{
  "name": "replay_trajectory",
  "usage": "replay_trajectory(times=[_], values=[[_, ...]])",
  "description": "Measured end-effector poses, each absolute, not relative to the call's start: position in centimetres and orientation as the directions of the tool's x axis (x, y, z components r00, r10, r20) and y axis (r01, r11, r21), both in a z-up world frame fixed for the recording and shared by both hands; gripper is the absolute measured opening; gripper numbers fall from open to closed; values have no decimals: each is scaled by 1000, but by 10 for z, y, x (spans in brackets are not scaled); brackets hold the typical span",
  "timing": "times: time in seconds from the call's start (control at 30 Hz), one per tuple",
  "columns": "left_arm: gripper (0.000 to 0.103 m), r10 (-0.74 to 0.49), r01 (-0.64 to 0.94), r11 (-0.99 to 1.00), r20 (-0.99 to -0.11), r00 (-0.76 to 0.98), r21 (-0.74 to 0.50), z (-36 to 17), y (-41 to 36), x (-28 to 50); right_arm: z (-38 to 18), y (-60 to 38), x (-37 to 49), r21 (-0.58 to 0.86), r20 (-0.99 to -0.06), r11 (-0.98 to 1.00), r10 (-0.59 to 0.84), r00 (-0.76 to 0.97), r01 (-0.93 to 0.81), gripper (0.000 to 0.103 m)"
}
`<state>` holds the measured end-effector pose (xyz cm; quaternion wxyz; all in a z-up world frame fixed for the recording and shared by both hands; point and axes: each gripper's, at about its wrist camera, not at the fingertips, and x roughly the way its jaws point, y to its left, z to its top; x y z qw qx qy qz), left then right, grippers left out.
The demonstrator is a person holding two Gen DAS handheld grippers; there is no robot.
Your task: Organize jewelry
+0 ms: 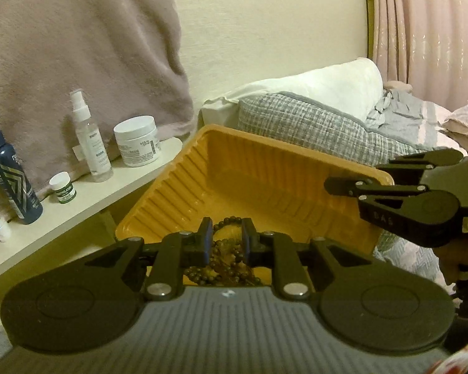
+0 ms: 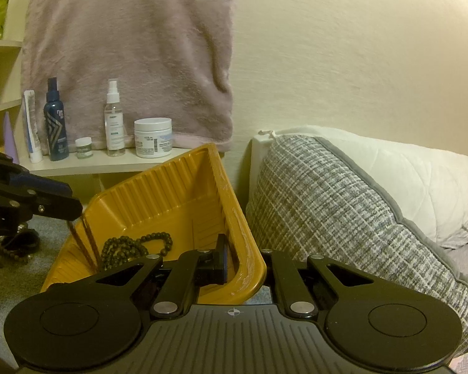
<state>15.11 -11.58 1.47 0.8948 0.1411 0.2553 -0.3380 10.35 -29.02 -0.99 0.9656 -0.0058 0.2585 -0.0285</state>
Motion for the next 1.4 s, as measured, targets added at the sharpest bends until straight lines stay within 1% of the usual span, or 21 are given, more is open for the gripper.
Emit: replay_trajectory(times=[0.13, 0.27, 0.47, 0.7, 0.87, 1.0, 1.23, 1.33, 1.4], values=[[21, -508, 646, 758, -544, 668, 86, 17, -104, 152, -10, -290, 103, -26, -498, 998, -59, 865, 53, 8], [24, -457, 586, 805, -532, 713, 94, 19, -79, 152, -10, -290, 103, -26, -499, 998, -59, 865, 53, 8], [27, -336, 454, 885, -530, 778, 105, 19, -26, 154, -10, -290, 103, -27, -499, 998, -59, 865, 53, 8], [29, -150, 248, 963, -553, 820, 107, 10, 45, 158, -10, -290, 103, -28, -499, 998, -61, 865, 54, 8], [29, -84, 169, 981, -577, 812, 95, -7, 74, 152, -11, -290, 103, -27, -500, 998, -64, 864, 58, 8], [29, -77, 149, 986, -602, 794, 72, -26, 78, 144, -11, -291, 103, -28, -501, 998, -65, 863, 59, 8], [29, -111, 181, 983, -636, 764, 45, -63, 60, 140, -11, -291, 104, -29, -502, 998, -66, 862, 59, 8], [27, -118, 201, 978, -646, 754, 56, -73, 52, 141, -12, -291, 104, -31, -503, 998, -67, 862, 60, 8], [23, -128, 208, 977, -650, 749, 47, -77, 50, 143, -12, -292, 104, -30, -503, 998, -68, 862, 61, 8]])
